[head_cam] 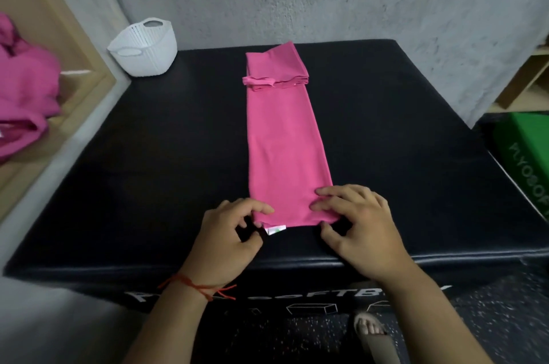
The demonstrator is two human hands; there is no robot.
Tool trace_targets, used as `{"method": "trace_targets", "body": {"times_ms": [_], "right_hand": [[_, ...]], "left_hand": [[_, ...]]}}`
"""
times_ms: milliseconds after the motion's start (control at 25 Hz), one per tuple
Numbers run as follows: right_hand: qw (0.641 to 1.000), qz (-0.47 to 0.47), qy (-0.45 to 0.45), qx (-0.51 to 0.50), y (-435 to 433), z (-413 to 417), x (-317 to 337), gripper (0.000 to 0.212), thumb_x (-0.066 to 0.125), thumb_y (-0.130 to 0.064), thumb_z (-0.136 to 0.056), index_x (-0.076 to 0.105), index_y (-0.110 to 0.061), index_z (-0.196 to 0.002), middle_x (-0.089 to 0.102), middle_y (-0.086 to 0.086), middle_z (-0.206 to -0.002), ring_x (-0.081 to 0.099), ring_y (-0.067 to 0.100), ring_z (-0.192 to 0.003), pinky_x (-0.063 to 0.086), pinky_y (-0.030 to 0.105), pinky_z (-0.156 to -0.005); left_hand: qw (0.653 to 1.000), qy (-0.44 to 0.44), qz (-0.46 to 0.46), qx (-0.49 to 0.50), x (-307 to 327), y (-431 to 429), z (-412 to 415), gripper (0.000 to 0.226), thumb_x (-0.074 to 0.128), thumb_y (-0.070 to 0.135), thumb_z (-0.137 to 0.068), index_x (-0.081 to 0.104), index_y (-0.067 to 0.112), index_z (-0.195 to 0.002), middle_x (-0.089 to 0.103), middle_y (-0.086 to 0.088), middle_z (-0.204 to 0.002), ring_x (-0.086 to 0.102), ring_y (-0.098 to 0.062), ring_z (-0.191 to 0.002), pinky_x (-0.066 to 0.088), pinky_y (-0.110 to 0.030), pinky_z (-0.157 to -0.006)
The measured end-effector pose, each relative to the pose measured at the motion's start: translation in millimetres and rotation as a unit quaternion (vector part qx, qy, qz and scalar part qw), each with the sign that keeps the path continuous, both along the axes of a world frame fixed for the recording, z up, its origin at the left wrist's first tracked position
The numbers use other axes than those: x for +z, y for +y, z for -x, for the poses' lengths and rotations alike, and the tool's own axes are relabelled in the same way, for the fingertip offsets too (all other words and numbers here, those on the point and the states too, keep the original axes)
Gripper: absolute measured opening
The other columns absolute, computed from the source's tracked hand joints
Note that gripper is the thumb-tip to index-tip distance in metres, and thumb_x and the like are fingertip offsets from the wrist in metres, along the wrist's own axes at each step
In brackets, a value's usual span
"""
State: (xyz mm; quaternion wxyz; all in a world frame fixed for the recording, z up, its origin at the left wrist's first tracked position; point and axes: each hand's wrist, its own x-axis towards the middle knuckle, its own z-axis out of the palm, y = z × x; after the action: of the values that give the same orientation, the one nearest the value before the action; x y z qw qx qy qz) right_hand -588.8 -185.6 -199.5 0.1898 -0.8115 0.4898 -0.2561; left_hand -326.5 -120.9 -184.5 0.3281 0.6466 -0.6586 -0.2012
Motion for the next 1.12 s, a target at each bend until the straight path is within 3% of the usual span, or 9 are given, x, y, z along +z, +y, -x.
{"method": "trace_targets", "body": {"times_ms": [80,240,320,400,520,640,840,960,1120], "right_hand": [[1.0,0.02,-0.003,-0.001,0.9,-1.6,-2.1,0.031,0.069,-0.046,-0.084,0.072,-0.051,-0.114,0.055,-0.038,-0.138,0.045,0.001,-0.135,0.026,0.039,-0.118],[0.999,0.03,0.015,-0.004,-2.7,-3.8,2.3,0.031,0.068,-0.056,-0.083,0.07,-0.052,-0.114,0.055,-0.037,-0.135,0.044,-0.001,-0.133,0.027,0.038,-0.117],[0.999,0.04,0.034,0.002,-1.8,-5.5,2.6,0.034,0.069,-0.059,-0.082,0.068,-0.051,-0.115,0.055,-0.036,-0.134,0.043,0.0,-0.135,0.03,0.04,-0.118],[0.998,0.056,0.038,0.006,-0.8,-7.1,0.9,0.04,0.07,-0.06,-0.082,0.069,-0.048,-0.12,0.056,-0.034,-0.137,0.042,0.004,-0.141,0.032,0.045,-0.12],[0.995,0.073,0.06,0.024,-3.6,-7.6,0.3,0.05,0.071,-0.058,-0.084,0.066,-0.044,-0.132,0.054,-0.03,-0.144,0.039,0.007,-0.148,0.033,0.048,-0.122],[0.994,0.084,0.063,0.044,-5.7,-4.9,-0.4,0.053,0.07,-0.057,-0.087,0.063,-0.042,-0.137,0.055,-0.03,-0.141,0.041,0.004,-0.146,0.034,0.049,-0.121],[0.988,0.124,0.051,0.075,-14.3,-6.2,-0.1,0.051,0.077,-0.045,-0.087,0.066,-0.038,-0.136,0.059,-0.026,-0.137,0.043,0.007,-0.147,0.03,0.047,-0.124],[0.985,0.142,-0.003,0.1,-22.7,-6.7,-5.7,0.042,0.08,-0.021,-0.09,0.071,-0.03,-0.131,0.067,-0.02,-0.125,0.062,0.008,-0.125,0.047,0.041,-0.109],[0.99,0.071,-0.083,0.088,-27.6,-1.6,-5.2,0.032,0.081,-0.024,-0.094,0.076,-0.031,-0.125,0.071,-0.024,-0.112,0.069,0.004,-0.103,0.058,0.031,-0.088]], "left_hand": [[0.999,0.005,0.031,0.03,-3.3,-4.9,-0.5,0.046,0.077,0.005,-0.079,0.073,0.043,-0.105,0.061,0.017,-0.101,0.055,-0.014,-0.096,0.046,-0.028,-0.09],[0.994,-0.046,0.097,0.033,-7.4,-14.8,0.3,0.034,0.087,0.013,-0.076,0.076,0.037,-0.099,0.052,0.021,-0.113,0.048,-0.006,-0.117,0.04,-0.019,-0.101],[0.989,-0.081,0.121,-0.006,-9.6,-14.8,-0.4,0.025,0.086,0.019,-0.079,0.075,0.032,-0.097,0.057,0.02,-0.125,0.046,-0.005,-0.13,0.035,-0.032,-0.114],[0.987,-0.079,0.134,-0.038,-11.7,-15.0,-1.5,0.016,0.078,0.025,-0.087,0.072,0.03,-0.101,0.064,0.022,-0.117,0.055,0.0,-0.122,0.034,-0.04,-0.118],[0.99,-0.061,0.121,-0.037,-9.7,-19.1,-0.8,0.019,0.066,0.036,-0.094,0.071,0.031,-0.112,0.064,0.026,-0.112,0.058,0.001,-0.11,0.04,-0.029,-0.108],[0.995,-0.029,0.095,-0.015,-6.1,-16.5,-0.2,0.022,0.07,0.033,-0.096,0.072,0.033,-0.118,0.064,0.026,-0.112,0.063,-0.006,-0.108,0.048,-0.024,-0.094],[0.994,0.067,0.07,0.04,-3.1,-17.7,0.3,0.024,0.075,0.026,-0.092,0.072,0.037,-0.113,0.072,0.014,-0.107,0.069,-0.01,-0.108,0.048,-0.012,-0.09],[0.992,0.104,0.055,0.049,-0.5,-21.0,1.3,0.026,0.08,0.021,-0.09,0.073,0.037,-0.109,0.074,0.015,-0.106,0.07,-0.006,-0.109,0.047,-0.01,-0.091],[0.992,0.104,0.032,0.057,1.3,-21.2,-2.1,0.018,0.08,0.024,-0.089,0.075,0.037,-0.1,0.071,0.011,-0.098,0.071,-0.01,-0.101,0.048,-0.013,-0.087]]}}
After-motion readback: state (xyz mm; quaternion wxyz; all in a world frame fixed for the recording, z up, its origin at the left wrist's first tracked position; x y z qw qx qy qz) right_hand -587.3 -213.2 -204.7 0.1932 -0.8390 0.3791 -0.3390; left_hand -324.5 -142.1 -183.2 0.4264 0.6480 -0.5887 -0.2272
